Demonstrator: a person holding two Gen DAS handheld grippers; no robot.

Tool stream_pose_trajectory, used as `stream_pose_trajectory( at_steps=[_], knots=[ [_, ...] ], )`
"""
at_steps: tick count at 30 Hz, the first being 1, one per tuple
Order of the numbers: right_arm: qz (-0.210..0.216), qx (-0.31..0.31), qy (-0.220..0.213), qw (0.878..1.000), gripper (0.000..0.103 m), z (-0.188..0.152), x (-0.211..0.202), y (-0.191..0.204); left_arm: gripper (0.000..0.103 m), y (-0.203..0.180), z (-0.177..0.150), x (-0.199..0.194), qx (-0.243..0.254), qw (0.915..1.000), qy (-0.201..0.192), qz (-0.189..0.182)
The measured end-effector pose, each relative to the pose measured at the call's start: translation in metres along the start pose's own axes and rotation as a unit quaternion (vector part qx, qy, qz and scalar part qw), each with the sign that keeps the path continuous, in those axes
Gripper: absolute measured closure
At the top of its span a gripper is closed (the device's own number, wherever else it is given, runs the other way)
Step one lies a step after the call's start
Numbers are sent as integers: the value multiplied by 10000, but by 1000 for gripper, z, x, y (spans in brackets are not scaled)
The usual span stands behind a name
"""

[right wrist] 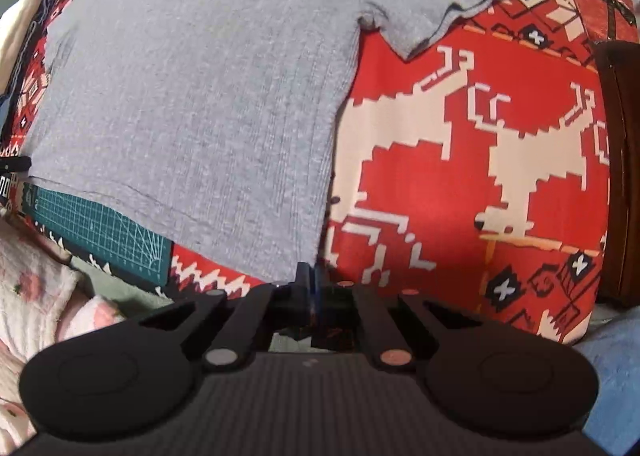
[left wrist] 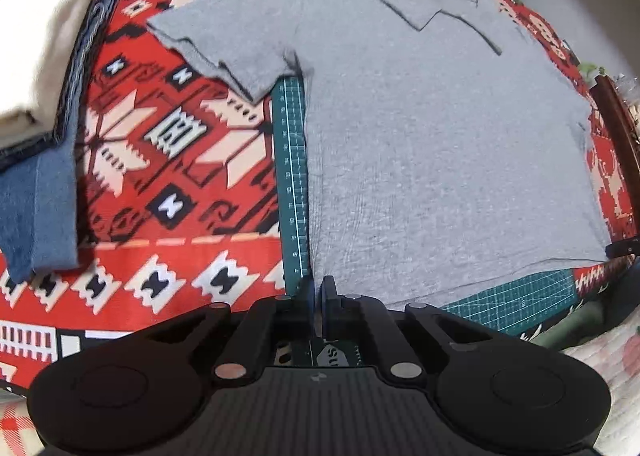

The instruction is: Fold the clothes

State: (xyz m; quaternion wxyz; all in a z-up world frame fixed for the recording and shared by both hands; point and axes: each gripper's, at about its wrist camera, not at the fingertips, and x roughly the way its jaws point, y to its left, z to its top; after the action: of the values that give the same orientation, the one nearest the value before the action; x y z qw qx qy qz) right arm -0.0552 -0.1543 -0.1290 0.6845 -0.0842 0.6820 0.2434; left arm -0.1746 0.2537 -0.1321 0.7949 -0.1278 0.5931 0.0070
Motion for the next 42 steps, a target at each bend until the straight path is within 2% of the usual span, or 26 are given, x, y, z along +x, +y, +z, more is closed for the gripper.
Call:
stream_pose_trajectory(
  at_steps=[7, 10, 12, 15, 20, 22, 25, 29, 33, 38, 40, 42],
  knots=[
    [4, -11, -5, 10000, 101, 4, -7, -3, 99, -2, 1, -1, 113, 9999, 17, 46],
    [-78, -13, 29, 10000, 101, 3, -4, -3, 97, -1, 1, 1, 127, 9999, 27, 83],
    [-195, -48, 67, 9998, 100, 2, -4, -3, 89, -4, 1, 0, 205, 9997, 13, 159],
    [-266, -71, 4, 9996, 94, 0, -11, -8, 87, -4, -1, -2, 274, 9994, 3, 222],
    [-547, -374, -176, 9976, 90, 1, -28, -6, 88, -9, -2, -17, 696, 9950, -282, 652],
    [-599, -522, -305, 9964, 83, 3, -36, -1, 88, -15, -4, -28, 954, 9911, -544, 755],
    [-785, -878, -540, 9916, 80, 9, -50, 12, 77, -28, -5, -46, 1355, 9832, -1011, 687],
    [-936, -1363, -774, 9832, 80, 15, -46, 52, 75, -49, -5, -58, 1789, 9725, -1414, 468],
    [-856, -1779, -909, 9761, 80, 19, -36, 92, 75, -67, -3, -55, 1813, 9725, -1461, 6],
    [-271, -1744, -954, 9797, 80, 31, -33, 130, 75, -90, -4, -39, 1794, 9717, -1474, -425],
    [-246, -2102, -876, 9734, 80, 30, -22, 147, 75, -98, -7, -28, 1928, 9705, -1368, -465],
    [-220, -2457, -798, 9658, 80, 29, -12, 165, 80, -102, -10, -17, 2050, 9692, -1259, -517]
  ],
)
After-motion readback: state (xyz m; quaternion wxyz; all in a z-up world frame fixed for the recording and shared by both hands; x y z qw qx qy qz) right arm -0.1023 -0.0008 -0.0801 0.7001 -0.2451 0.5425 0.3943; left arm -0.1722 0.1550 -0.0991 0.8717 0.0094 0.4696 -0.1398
